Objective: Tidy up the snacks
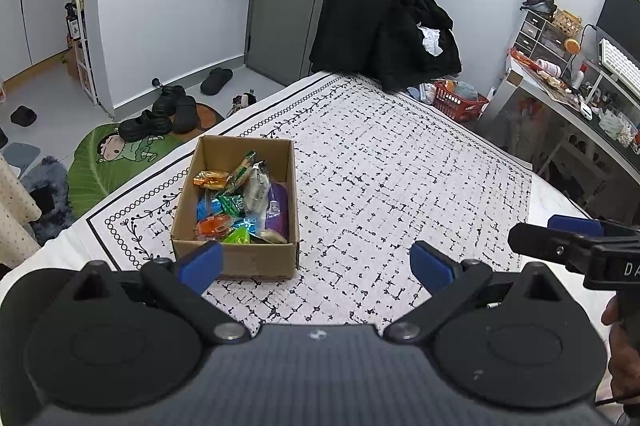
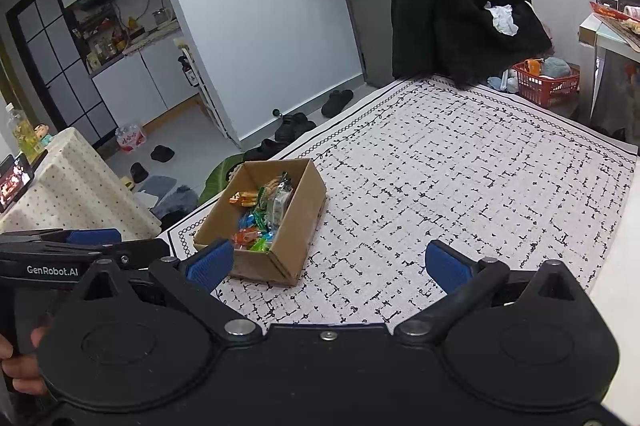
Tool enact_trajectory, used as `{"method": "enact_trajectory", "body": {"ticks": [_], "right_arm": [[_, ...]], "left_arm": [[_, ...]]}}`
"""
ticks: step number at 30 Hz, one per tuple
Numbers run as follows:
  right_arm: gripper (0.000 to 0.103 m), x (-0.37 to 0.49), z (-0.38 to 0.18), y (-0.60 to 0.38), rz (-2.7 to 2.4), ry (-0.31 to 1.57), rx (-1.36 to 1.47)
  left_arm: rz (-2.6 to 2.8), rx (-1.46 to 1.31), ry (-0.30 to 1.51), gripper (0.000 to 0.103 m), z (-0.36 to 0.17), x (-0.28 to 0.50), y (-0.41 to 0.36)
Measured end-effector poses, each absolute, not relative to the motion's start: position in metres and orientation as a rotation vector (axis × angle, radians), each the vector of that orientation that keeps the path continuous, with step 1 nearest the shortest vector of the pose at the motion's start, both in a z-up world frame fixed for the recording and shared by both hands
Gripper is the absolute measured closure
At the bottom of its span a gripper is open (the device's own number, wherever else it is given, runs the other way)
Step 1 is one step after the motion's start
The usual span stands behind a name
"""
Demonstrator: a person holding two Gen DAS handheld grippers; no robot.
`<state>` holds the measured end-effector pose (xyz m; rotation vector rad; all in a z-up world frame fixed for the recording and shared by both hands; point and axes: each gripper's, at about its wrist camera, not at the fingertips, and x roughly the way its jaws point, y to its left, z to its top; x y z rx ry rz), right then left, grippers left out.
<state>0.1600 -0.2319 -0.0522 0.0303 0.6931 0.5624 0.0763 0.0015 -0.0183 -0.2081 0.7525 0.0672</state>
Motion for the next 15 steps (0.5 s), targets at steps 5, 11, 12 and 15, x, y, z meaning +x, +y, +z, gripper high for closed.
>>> {"method": "enact_trajectory", "body": {"ticks": [5,11,12,15], "right_arm": [[0.0,0.1588,-0.0505,-0.2312,0.56,0.685,0.029],[0.0,0.1591,-0.0522,-0.2309,0.548,0.689,0.016],[0.0,0.1591,-0.0525,-0.2313,0.545,0.689,0.018],[0.0,0.1588,-0.0538,-0.2319,0.546,0.691,0.023]], "left_arm": [[0.064,-0.209,0.75,0.003,-0.018,0.0762,0.0009],[0.066,-0.204,0.752,0.003,-0.0184,0.0782,-0.0017],[0.066,-0.206,0.754,0.003,-0.0183,0.0783,-0.0016],[0.066,-0.209,0.755,0.003,-0.0184,0.0777,-0.0016]]}}
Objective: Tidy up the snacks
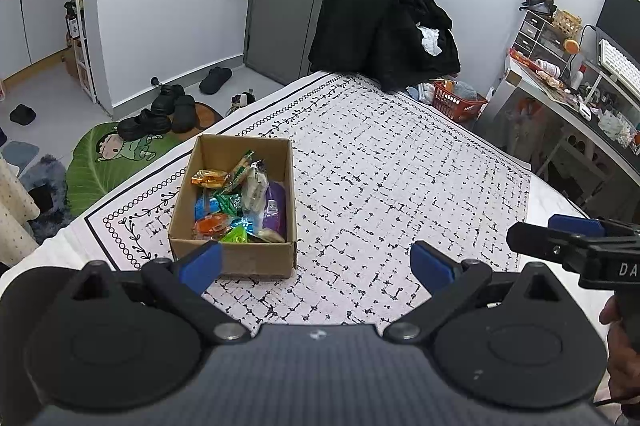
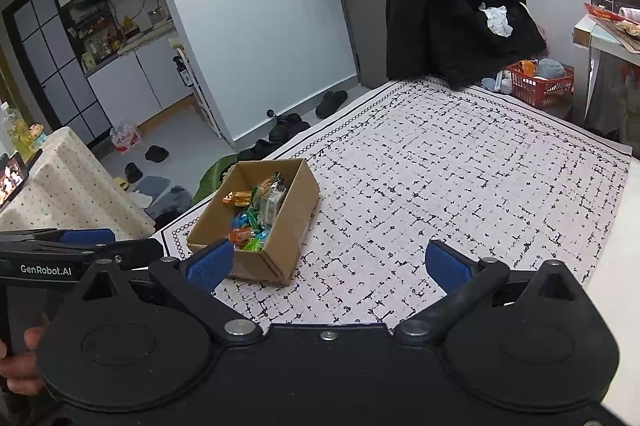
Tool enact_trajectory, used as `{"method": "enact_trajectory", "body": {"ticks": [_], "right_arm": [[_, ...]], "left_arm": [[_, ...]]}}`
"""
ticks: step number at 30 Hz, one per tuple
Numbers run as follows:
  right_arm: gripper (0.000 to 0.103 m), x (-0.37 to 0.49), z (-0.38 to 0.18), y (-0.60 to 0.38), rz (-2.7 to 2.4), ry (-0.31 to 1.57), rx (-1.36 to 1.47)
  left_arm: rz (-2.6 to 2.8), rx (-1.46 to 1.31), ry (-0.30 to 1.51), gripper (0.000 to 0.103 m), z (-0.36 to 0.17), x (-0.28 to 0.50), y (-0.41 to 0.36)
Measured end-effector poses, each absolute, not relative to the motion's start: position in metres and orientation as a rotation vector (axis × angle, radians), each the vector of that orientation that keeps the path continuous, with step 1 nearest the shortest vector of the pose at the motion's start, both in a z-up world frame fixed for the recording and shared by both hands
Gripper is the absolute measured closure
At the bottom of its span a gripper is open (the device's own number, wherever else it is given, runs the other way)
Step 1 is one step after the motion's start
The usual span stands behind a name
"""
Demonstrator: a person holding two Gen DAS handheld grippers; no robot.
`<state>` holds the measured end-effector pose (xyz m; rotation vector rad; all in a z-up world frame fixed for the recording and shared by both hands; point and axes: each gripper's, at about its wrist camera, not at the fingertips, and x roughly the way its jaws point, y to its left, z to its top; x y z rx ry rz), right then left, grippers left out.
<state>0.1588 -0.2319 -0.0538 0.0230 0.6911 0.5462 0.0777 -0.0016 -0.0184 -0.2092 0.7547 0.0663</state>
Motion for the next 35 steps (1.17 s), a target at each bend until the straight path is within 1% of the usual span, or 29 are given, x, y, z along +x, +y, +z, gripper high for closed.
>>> {"method": "enact_trajectory", "body": {"ticks": [35], "right_arm": [[0.0,0.1557,-0.0558,-0.2349,0.521,0.672,0.005]], "left_arm": [[0.071,-0.214,0.737,0.003,-0.0194,0.0758,-0.0042]]}}
